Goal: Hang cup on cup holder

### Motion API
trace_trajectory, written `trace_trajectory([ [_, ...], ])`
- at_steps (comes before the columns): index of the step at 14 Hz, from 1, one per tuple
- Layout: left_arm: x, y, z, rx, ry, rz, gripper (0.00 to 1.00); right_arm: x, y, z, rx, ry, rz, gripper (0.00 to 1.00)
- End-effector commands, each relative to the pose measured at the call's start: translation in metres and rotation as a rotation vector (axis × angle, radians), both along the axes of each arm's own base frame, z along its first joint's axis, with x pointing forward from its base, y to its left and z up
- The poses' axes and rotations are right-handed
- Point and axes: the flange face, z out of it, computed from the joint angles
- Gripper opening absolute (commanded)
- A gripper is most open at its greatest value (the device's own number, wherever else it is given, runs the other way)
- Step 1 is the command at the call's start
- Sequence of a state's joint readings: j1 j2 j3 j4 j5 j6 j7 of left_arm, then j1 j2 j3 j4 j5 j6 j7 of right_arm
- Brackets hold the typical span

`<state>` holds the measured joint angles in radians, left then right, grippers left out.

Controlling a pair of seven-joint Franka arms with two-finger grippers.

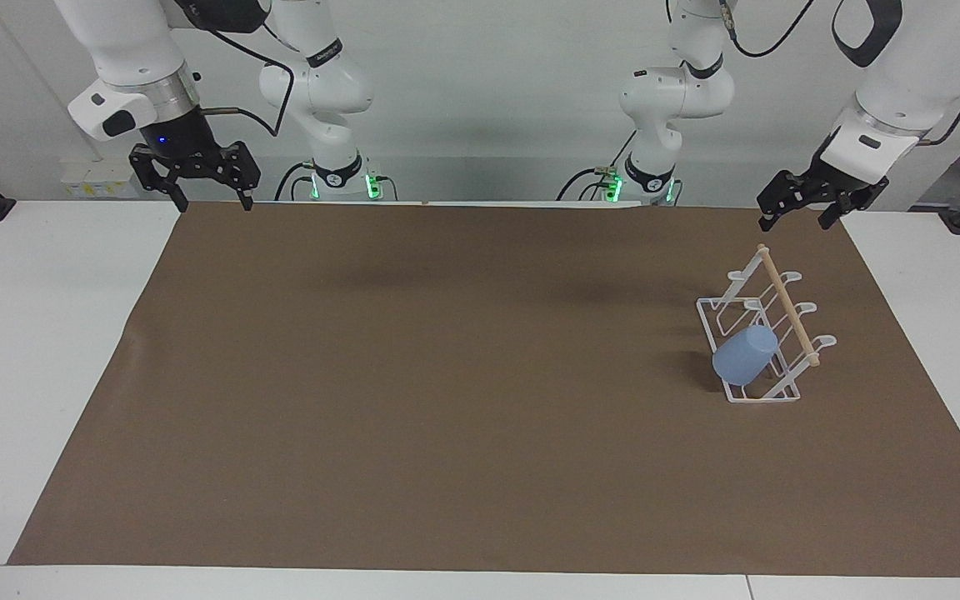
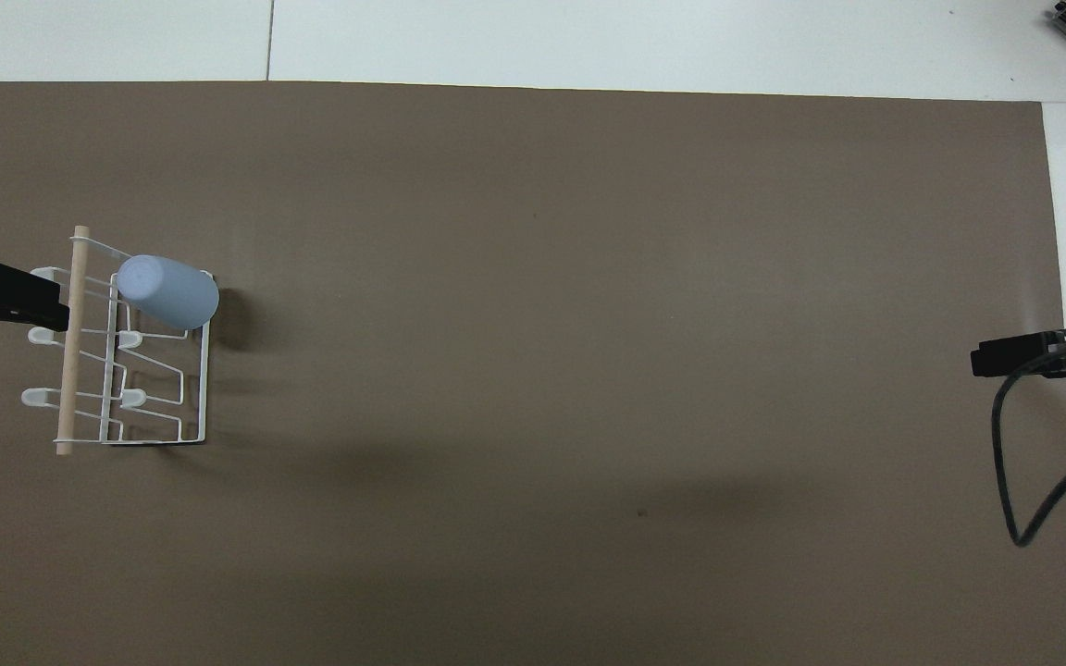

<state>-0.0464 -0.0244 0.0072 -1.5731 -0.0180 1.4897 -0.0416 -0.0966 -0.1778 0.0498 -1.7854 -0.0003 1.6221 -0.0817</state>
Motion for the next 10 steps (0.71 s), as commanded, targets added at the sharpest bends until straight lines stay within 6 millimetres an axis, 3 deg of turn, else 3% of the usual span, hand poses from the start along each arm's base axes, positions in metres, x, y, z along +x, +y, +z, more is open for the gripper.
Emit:
trace_trajectory([
  [1,-0.004,-0.004,0.007,-0.006,0.007,0.001,1.0,-0.008,0.0,0.006,-0.005,-0.026,0.017,1.0],
  [5,-0.002,-0.005,0.006,-0.003,-0.004,-0.015,1.0,-0.012,-0.014,0.016,-0.004,-0.047,-0.01,1.0],
  [10,0.0,-0.007,0.007,-0.008,-0.026,-0.051,1.0,-0.014,-0.014,0.019,-0.004,-0.051,-0.012,1.0],
])
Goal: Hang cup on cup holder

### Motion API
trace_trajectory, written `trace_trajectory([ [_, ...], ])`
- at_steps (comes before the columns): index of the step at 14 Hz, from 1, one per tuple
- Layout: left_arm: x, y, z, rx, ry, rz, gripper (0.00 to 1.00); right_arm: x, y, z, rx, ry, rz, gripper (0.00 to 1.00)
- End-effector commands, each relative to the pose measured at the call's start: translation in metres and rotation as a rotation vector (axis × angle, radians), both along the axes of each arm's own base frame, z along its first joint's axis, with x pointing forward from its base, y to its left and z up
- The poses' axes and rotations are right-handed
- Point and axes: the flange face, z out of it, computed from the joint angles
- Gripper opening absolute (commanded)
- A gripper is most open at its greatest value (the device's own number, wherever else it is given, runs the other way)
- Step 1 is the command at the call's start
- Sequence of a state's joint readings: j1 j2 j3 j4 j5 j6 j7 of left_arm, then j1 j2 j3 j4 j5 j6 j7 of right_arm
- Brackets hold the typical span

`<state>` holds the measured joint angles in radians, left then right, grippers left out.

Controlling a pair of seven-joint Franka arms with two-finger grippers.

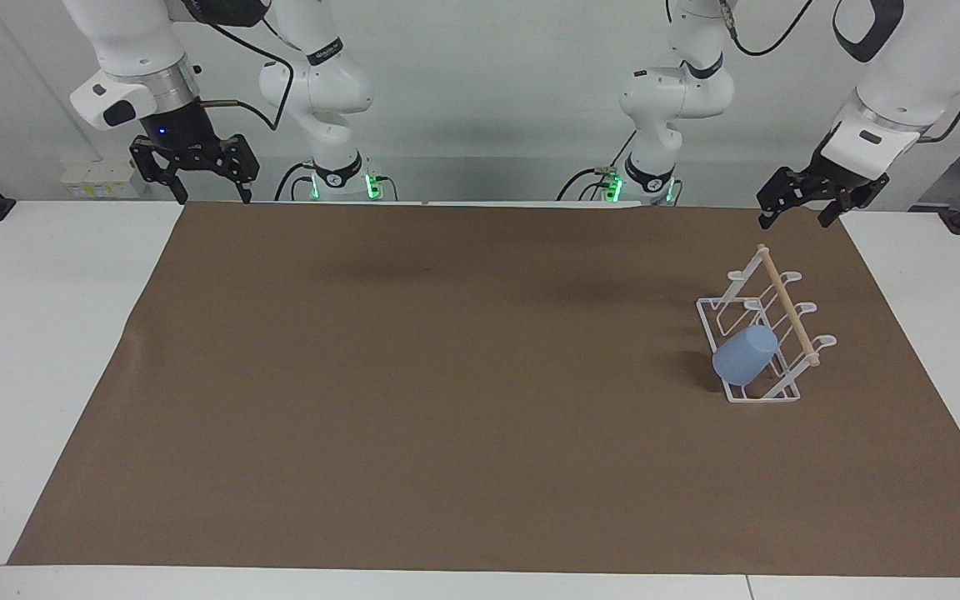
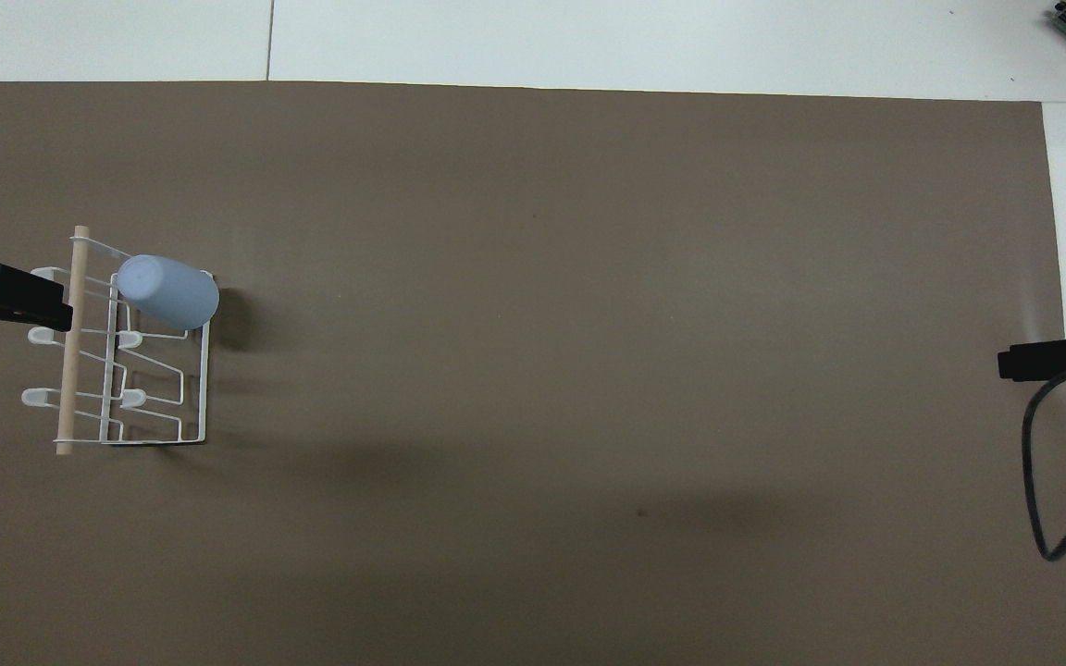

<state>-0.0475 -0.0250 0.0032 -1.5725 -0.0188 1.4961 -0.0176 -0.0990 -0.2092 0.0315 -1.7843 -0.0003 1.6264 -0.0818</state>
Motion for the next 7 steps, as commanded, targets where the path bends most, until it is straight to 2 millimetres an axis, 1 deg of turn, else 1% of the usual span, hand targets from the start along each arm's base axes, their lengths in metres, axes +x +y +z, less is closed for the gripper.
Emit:
trace_trajectory([
  [1,-0.0002,-0.0047,0.0062,-0.006,-0.018,-0.024,1.0,-0.004,-0.0032,0.0022,-0.005,-0.016,0.009,1.0],
  [2,-0.0003,-0.0057,0.0062,-0.007,-0.018,-0.025,1.0,-0.0038,-0.0008,0.0022,-0.005,-0.016,0.015,1.0],
  [7,-0.001,-0.0056,0.0048,-0.007,-0.013,-0.018,1.0,-0.0039,-0.0024,0.0022,-0.005,-0.016,0.01,1.0],
])
